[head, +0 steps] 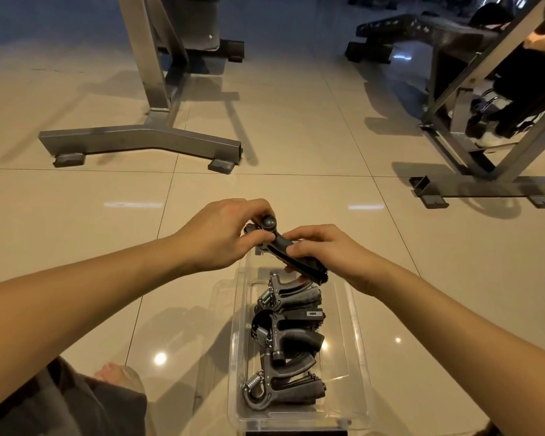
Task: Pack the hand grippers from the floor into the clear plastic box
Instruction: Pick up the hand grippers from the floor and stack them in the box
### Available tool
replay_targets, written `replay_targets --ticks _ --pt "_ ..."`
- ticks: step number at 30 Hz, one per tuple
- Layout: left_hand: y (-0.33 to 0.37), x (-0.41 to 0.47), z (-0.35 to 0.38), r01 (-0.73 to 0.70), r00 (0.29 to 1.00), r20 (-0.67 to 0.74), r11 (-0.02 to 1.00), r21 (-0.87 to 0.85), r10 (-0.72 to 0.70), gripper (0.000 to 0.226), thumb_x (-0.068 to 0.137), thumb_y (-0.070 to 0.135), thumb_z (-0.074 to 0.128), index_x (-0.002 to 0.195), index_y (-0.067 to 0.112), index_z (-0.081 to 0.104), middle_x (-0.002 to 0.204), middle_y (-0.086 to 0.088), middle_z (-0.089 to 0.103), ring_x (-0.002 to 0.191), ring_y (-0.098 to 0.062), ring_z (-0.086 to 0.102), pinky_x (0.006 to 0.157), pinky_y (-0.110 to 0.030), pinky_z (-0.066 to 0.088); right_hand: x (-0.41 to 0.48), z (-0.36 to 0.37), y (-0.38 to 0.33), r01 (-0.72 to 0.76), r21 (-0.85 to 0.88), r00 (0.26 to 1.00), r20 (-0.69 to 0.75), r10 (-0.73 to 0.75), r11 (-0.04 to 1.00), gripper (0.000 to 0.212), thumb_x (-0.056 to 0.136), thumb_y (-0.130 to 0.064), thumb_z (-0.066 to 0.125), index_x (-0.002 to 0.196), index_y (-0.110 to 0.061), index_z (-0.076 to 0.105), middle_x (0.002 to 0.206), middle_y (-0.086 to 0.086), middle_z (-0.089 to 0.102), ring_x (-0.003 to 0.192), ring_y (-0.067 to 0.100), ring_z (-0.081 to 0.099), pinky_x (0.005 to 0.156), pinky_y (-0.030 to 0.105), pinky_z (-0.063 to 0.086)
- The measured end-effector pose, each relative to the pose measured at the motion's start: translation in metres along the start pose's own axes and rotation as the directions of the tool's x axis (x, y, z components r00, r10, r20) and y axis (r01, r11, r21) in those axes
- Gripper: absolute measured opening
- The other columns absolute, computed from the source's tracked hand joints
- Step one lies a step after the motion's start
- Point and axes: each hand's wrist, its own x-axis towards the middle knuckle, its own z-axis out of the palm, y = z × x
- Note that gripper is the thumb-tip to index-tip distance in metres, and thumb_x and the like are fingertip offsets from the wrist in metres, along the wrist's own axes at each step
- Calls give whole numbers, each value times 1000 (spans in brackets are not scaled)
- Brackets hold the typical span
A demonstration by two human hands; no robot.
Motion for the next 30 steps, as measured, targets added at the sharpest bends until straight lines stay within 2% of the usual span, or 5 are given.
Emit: replay_targets --ticks 4,9,17,24,30 --pt "-1 3 5 112 993 31 993 -31 -111 16 96 47 58 101 32 58 92 13 67 84 -11 61 73 -33 50 1 7 4 211 -792 931 -16 -365 573 26 98 -30 57 122 -26 67 103 -4 68 97 20 61 82 38 51" --pt "-5 14 13 338 941 119 899 -280 -316 22 95 40 64 96 18 65 84 -3 67 77 -21 62 75 -45 53 -1 9 19 177 -984 840 133 -526 33 57 84 -56 67 129 -21 59 117 -2 61 112 23 53 103 39 40" --pt "-16 18 33 495 868 303 738 -459 -393 34 97 37 63 102 4 67 82 -6 67 75 -18 60 75 -38 49 7 2 37 185 -981 882 140 -451 57 55 82 -48 72 129 -22 58 118 -4 61 108 21 54 83 36 52" --pt "-36 -13 62 49 876 440 943 330 -199 90 82 64 68 152 17 36 154 -6 41 138 -24 41 112 -39 38 36 -5 75 104 -983 985 81 -150 152 52 86 -49 70 129 -21 58 121 -2 59 115 24 53 88 41 52" --pt "-51 -38 87 -32 826 531 925 379 -190 116 74 76 65 158 11 18 169 -11 3 154 -26 10 125 -40 11 66 12 106 105 -985 994 107 13 139 57 86 -44 74 135 -21 55 121 1 59 115 26 52 88 41 53"
